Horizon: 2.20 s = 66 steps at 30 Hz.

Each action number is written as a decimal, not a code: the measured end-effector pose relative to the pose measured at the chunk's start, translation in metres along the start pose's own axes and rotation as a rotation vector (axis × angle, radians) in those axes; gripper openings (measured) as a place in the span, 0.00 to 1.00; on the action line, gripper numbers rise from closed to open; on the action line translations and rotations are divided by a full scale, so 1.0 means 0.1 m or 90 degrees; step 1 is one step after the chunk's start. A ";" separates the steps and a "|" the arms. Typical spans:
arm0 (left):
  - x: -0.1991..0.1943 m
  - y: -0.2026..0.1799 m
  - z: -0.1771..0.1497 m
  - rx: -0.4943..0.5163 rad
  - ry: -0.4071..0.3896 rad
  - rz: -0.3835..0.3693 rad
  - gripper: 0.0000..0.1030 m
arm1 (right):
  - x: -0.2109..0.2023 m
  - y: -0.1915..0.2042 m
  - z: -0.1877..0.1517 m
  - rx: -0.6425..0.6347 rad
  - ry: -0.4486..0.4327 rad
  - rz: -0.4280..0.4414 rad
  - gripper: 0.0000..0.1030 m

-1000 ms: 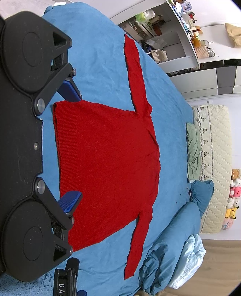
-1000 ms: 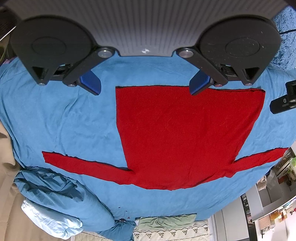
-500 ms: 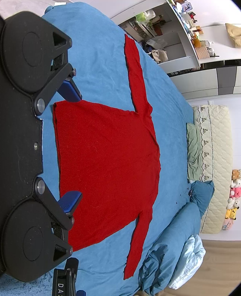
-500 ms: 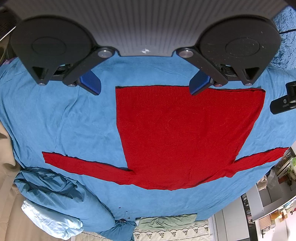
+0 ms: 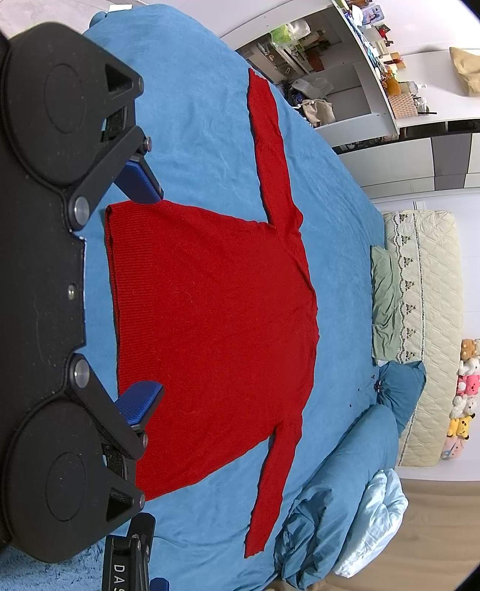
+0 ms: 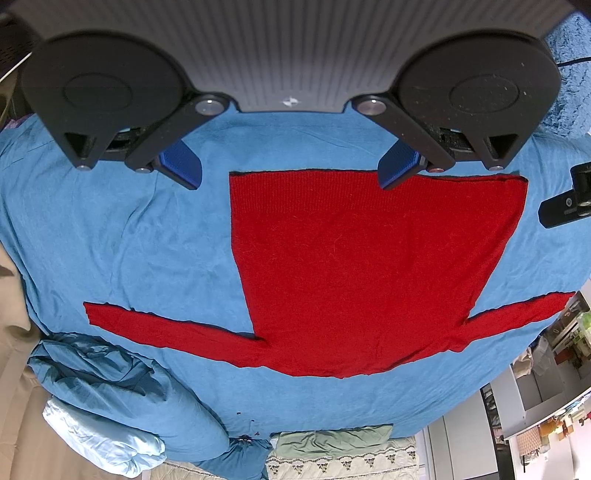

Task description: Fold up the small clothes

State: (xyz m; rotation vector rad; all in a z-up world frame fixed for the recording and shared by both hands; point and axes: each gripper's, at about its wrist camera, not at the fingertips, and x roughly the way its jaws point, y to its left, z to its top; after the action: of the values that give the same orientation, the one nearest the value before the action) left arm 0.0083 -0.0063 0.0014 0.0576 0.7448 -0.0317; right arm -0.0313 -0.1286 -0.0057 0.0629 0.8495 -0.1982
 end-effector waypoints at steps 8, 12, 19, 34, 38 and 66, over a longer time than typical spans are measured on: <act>-0.01 0.01 0.01 0.000 0.000 0.000 1.00 | -0.01 0.00 -0.01 0.002 -0.003 0.001 1.00; -0.01 0.01 0.01 0.000 0.000 0.000 1.00 | -0.01 0.01 -0.01 0.002 -0.004 0.001 1.00; -0.01 0.01 0.01 0.000 0.000 0.001 1.00 | -0.01 0.01 0.00 0.002 -0.004 0.001 1.00; -0.14 -0.08 1.05 -0.003 -0.126 -0.033 1.00 | -0.14 -0.64 0.48 0.110 -0.090 -0.006 1.00; 0.21 -0.23 1.60 0.010 -0.148 -0.063 1.00 | 0.03 -1.18 0.81 0.171 -0.132 -0.040 1.00; 4.69 -1.90 2.48 0.086 0.113 -0.141 1.00 | 3.38 -3.73 1.38 0.468 -0.144 -0.176 0.75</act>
State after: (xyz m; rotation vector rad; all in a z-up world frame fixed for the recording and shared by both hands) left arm 0.5110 -0.2156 -0.1425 0.1080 0.9231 -0.2914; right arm 0.2139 -0.5626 -0.1600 0.6015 0.5215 -0.7583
